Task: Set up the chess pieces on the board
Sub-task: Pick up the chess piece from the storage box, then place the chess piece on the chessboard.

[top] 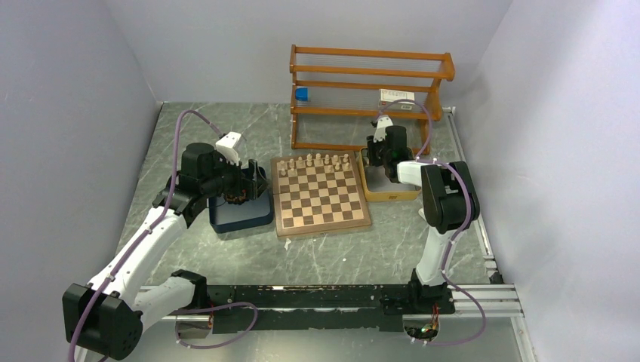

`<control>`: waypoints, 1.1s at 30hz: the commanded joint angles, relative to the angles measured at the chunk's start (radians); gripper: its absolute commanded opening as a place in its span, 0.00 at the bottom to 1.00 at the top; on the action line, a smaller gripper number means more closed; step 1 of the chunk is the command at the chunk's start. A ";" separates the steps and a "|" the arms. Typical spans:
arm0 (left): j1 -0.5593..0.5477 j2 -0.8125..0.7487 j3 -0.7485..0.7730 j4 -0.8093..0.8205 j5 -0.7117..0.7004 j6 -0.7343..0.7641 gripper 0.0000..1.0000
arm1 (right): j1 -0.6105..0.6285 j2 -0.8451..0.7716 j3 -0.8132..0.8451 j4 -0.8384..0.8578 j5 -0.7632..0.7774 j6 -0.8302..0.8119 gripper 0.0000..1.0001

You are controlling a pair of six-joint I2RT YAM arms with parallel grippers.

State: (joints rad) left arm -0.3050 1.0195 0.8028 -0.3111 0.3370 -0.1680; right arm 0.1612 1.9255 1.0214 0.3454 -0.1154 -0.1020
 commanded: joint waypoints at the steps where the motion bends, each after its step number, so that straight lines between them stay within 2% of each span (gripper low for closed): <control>1: 0.003 0.005 -0.007 0.026 0.019 0.012 1.00 | -0.003 0.023 0.041 -0.002 0.043 -0.017 0.31; 7: 0.003 0.007 -0.007 0.026 0.021 0.010 1.00 | -0.003 0.033 0.050 0.006 0.059 -0.017 0.25; 14: 0.003 0.005 -0.007 0.026 0.018 0.011 1.00 | 0.000 0.019 0.038 0.018 0.071 -0.016 0.12; 24: 0.003 0.005 -0.006 0.027 0.020 0.009 1.00 | 0.003 -0.082 0.029 -0.071 0.157 0.004 0.06; 33: 0.003 0.005 -0.005 0.027 -0.029 -0.016 1.00 | 0.005 -0.183 0.030 -0.172 0.203 0.114 0.02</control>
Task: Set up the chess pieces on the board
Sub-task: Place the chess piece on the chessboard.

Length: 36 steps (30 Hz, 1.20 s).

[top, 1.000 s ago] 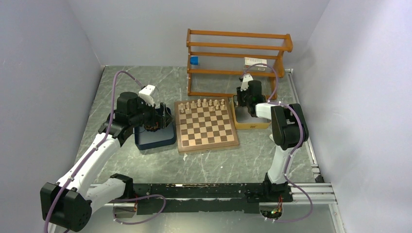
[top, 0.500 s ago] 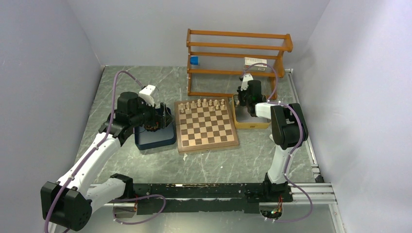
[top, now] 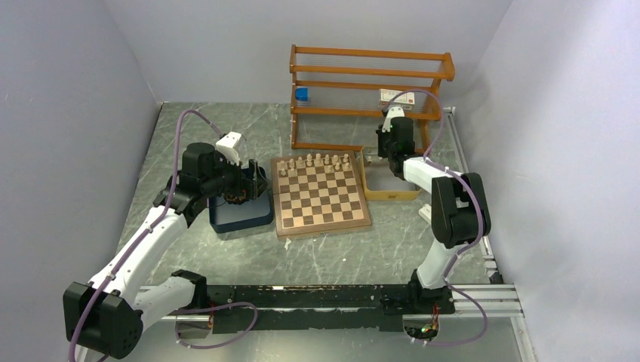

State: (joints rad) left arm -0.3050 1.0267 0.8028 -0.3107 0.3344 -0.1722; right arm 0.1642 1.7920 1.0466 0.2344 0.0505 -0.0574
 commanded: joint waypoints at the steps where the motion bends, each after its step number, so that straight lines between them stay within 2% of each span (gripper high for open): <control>1: 0.003 -0.002 -0.004 0.027 -0.027 -0.013 1.00 | 0.004 -0.060 0.008 -0.076 0.039 0.088 0.02; 11: 0.003 -0.015 -0.009 0.030 -0.008 -0.006 1.00 | 0.044 -0.150 0.009 -0.128 -0.045 0.147 0.03; 15: 0.003 -0.020 -0.001 0.020 -0.014 0.000 1.00 | 0.114 -0.186 0.002 -0.120 -0.076 0.172 0.04; 23: 0.000 -0.075 0.004 -0.019 -0.040 0.011 1.00 | 0.324 -0.214 0.005 -0.080 0.005 0.185 0.05; 29: -0.006 -0.098 0.005 -0.042 -0.106 0.031 1.00 | 0.467 -0.155 0.006 0.009 0.064 0.178 0.06; 36: -0.013 -0.108 0.013 -0.058 -0.135 0.045 1.00 | 0.542 -0.051 0.024 0.081 0.100 0.147 0.06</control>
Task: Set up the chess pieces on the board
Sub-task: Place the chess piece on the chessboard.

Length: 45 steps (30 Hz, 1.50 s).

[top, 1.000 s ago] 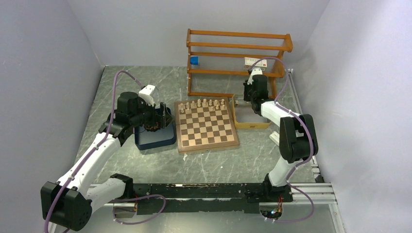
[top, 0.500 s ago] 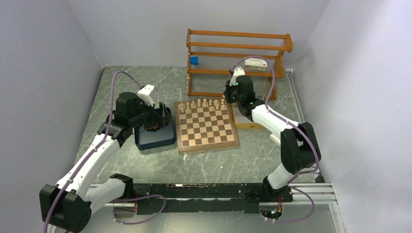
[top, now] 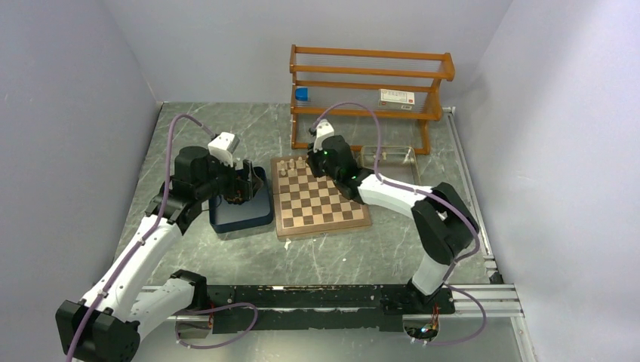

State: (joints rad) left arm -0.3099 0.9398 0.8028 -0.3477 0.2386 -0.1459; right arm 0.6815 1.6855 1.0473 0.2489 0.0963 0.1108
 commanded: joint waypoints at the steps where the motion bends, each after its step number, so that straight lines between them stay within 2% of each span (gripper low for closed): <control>1: -0.010 -0.022 0.013 -0.023 -0.044 0.020 1.00 | 0.033 0.076 0.030 0.064 0.060 -0.025 0.06; 18: -0.016 -0.029 0.018 -0.031 -0.062 0.026 1.00 | 0.062 0.248 0.112 0.072 0.111 -0.048 0.07; 45: -0.020 -0.035 0.016 -0.031 -0.057 0.029 1.00 | 0.069 0.325 0.191 -0.013 0.127 -0.042 0.09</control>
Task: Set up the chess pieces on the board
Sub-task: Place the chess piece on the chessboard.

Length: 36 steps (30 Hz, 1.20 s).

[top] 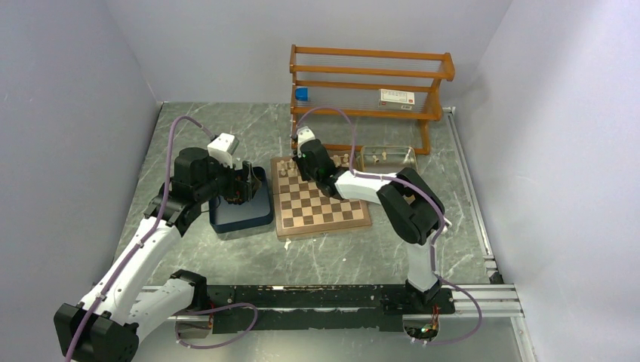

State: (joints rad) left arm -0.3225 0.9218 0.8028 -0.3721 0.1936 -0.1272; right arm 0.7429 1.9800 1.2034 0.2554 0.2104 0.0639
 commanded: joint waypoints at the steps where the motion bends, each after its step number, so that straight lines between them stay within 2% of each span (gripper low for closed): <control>1: -0.007 -0.017 0.015 -0.007 -0.013 0.011 1.00 | 0.007 0.034 0.038 -0.026 0.012 0.006 0.09; 14: -0.007 -0.018 0.016 -0.007 -0.014 0.012 1.00 | 0.007 0.062 0.078 -0.091 -0.004 0.025 0.11; 19: -0.008 -0.020 0.016 -0.007 -0.014 0.012 1.00 | 0.007 0.063 0.100 -0.138 0.006 0.031 0.08; 36: -0.009 -0.018 0.015 -0.005 -0.010 0.011 1.00 | 0.008 0.024 0.074 -0.162 0.022 0.029 0.08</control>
State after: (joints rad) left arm -0.3229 0.9173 0.8028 -0.3721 0.1936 -0.1268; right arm 0.7437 2.0205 1.2819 0.1509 0.2142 0.0845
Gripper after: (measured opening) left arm 0.995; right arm 0.150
